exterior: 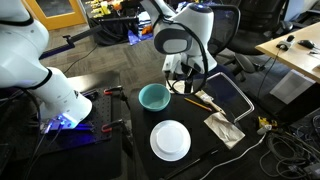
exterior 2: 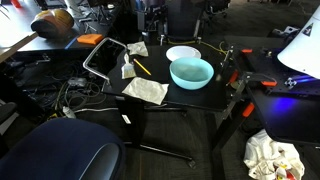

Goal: Place the pencil in the bowl

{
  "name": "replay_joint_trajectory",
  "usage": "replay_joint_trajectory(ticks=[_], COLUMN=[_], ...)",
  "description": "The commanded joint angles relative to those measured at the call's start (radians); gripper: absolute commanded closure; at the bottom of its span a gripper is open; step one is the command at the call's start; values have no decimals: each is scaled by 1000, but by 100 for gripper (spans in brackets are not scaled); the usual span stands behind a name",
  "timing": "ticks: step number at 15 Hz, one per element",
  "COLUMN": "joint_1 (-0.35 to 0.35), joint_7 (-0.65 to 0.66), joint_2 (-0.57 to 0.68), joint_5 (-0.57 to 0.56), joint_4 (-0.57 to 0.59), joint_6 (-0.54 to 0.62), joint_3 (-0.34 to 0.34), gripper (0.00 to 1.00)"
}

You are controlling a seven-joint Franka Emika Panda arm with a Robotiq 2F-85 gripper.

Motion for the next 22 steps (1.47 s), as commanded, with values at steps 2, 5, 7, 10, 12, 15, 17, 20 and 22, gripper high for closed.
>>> replay_joint_trajectory(ticks=[2, 5, 7, 10, 12, 15, 17, 20, 22], joint_1=[35, 59, 68, 76, 75, 67, 64, 63, 63], joint_7=[27, 52, 58, 70, 77, 77, 76, 77, 77], joint_2=[119, 194, 238, 296, 327, 364, 383, 408, 424], joint_5=[13, 9, 16, 25, 33, 54, 67, 79, 84], joint_4=[99, 156, 188, 233, 257, 286, 302, 325, 338], joint_6=[8, 19, 32, 44, 47, 43, 39, 31, 27], joint_3=[-31, -52, -59, -68, -73, -75, -80, -87, -90], gripper=[0, 0, 0, 0, 0, 0, 0, 0, 0])
